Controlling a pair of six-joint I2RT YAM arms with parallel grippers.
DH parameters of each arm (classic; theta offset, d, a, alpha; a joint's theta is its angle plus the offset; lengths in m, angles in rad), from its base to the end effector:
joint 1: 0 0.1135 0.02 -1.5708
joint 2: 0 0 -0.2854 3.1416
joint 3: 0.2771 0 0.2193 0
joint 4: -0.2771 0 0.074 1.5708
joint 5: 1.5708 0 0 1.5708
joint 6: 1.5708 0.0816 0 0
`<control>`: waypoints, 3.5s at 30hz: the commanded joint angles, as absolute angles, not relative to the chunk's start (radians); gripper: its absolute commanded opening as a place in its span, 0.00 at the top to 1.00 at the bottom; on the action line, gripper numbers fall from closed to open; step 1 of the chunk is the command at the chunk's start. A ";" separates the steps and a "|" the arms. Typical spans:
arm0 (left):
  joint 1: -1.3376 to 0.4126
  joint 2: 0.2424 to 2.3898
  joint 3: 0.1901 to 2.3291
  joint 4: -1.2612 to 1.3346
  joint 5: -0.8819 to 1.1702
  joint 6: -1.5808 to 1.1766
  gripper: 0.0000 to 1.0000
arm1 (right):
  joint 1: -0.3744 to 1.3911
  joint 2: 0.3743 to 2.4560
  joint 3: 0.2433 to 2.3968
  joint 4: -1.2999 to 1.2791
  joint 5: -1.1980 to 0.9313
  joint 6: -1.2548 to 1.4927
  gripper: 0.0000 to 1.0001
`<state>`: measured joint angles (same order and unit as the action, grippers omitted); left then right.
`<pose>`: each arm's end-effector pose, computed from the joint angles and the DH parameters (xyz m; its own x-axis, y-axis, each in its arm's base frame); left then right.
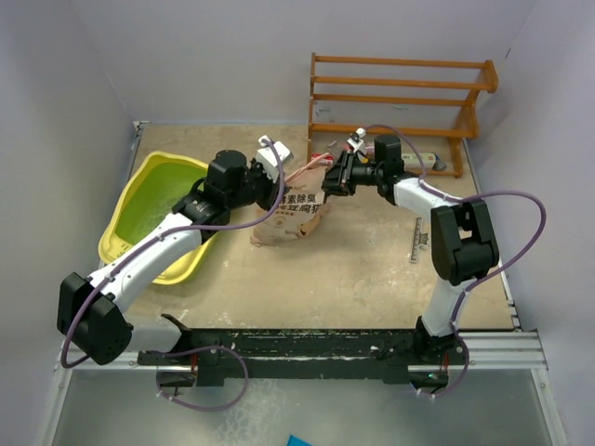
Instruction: Fill the litter box with clean litter
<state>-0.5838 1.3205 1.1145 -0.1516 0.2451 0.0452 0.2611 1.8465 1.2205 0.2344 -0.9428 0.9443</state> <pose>0.2490 -0.1882 0.3520 -0.2590 0.2237 -0.9396 0.7368 0.6747 -0.0425 0.3853 0.1713 0.2666 -0.9244 0.2457 -0.2917 -0.2139 0.2994 0.9298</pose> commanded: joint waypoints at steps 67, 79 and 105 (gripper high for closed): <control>-0.586 1.079 1.135 -0.224 0.267 0.007 0.71 | -0.055 1.531 0.876 0.608 -1.009 1.351 1.00; -0.586 1.056 1.126 -0.229 0.271 0.001 0.71 | -0.067 1.489 0.758 0.647 -0.920 1.438 1.00; -0.585 1.033 1.113 -0.237 0.267 -0.004 0.70 | -0.161 1.332 0.674 0.581 -0.865 1.464 1.00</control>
